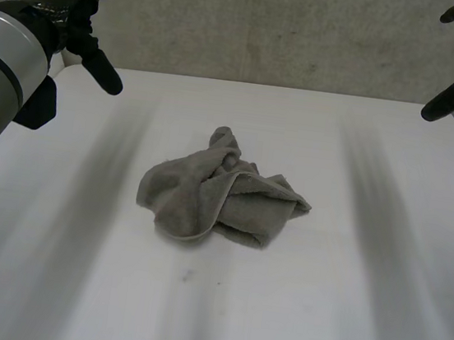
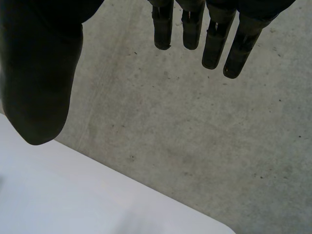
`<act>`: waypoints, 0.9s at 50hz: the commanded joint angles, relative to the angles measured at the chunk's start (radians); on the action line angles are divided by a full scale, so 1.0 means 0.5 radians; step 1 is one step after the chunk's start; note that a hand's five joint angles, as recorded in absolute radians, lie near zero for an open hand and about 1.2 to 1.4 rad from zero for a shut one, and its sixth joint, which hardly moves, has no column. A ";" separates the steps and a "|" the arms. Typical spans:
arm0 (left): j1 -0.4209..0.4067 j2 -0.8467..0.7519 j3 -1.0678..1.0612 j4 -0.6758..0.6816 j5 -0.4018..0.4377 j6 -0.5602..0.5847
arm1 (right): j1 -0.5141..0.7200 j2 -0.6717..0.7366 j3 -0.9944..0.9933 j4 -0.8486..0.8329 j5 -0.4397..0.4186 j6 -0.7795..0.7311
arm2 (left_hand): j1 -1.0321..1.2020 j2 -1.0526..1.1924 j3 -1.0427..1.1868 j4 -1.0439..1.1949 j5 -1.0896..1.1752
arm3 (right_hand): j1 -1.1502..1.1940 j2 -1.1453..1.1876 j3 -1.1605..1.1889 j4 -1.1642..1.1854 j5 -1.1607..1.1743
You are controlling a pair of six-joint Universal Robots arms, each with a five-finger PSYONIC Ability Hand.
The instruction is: Fold the towel.
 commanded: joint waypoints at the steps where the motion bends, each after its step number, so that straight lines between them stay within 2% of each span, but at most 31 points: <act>1: 0.035 -0.011 0.041 -0.104 0.005 0.003 | -0.002 0.006 0.013 0.002 -0.022 -0.016 | 0.016 0.031 0.035 0.029 0.037 | -0.124 -0.161 -0.144 -0.192 -0.137; 13: 0.084 -0.005 -0.008 -0.122 0.017 0.006 | 0.007 0.046 0.013 0.002 -0.102 -0.049 | 0.033 0.048 0.052 0.047 0.054 | -0.124 -0.161 -0.144 -0.192 -0.137; 16: 0.081 -0.005 -0.070 -0.128 0.029 0.012 | 0.007 0.126 0.004 0.030 -0.185 -0.138 | 0.033 0.048 0.052 0.047 0.054 | -0.124 -0.161 -0.144 -0.192 -0.137; 18: 0.078 -0.008 -0.134 -0.128 0.033 0.012 | 0.016 0.217 0.019 0.054 -0.268 -0.300 | 0.027 0.043 0.046 0.041 0.049 | -0.124 -0.161 -0.144 -0.192 -0.137; 24: 0.078 -0.042 -0.502 -0.039 0.100 0.064 | 0.040 0.365 0.013 0.094 -0.381 -0.375 | 0.027 0.043 0.046 0.041 0.049 | -0.124 -0.161 -0.144 -0.192 -0.137; 29: 0.081 -0.088 -0.803 0.200 0.247 0.113 | 0.053 0.665 -0.033 0.057 -0.583 -0.130 | 0.033 0.048 0.052 0.047 0.054 | -0.124 -0.161 -0.144 -0.192 -0.137; 31: 0.084 -0.112 -1.001 0.414 0.382 0.117 | 0.059 0.748 -0.045 0.024 -0.636 -0.047 | 0.045 0.060 0.064 0.058 0.066 | -0.124 -0.161 -0.144 -0.192 -0.137; 32: 0.084 -0.112 -1.002 0.415 0.382 0.117 | 0.059 0.749 -0.045 0.023 -0.636 -0.046 | 0.045 0.060 0.064 0.058 0.066 | -0.124 -0.161 -0.144 -0.192 -0.137; 34: 0.084 -0.146 -1.188 0.607 0.504 0.117 | 0.102 0.917 -0.067 -0.056 -0.716 0.091 | 0.068 0.084 0.087 0.082 0.090 | -0.051 -0.088 -0.072 -0.119 -0.065; 40: 0.081 -0.180 -1.377 0.804 0.557 0.113 | 0.166 1.141 -0.116 -0.139 -0.731 0.248 | 0.104 0.119 0.123 0.117 0.125 | 0.231 0.194 0.211 0.164 0.218; 45: 0.050 -0.229 -1.484 0.991 0.563 0.089 | 0.237 1.356 -0.199 -0.246 -0.725 0.346 | 0.373 0.388 0.392 0.386 0.394 | 0.706 0.669 0.686 0.638 0.693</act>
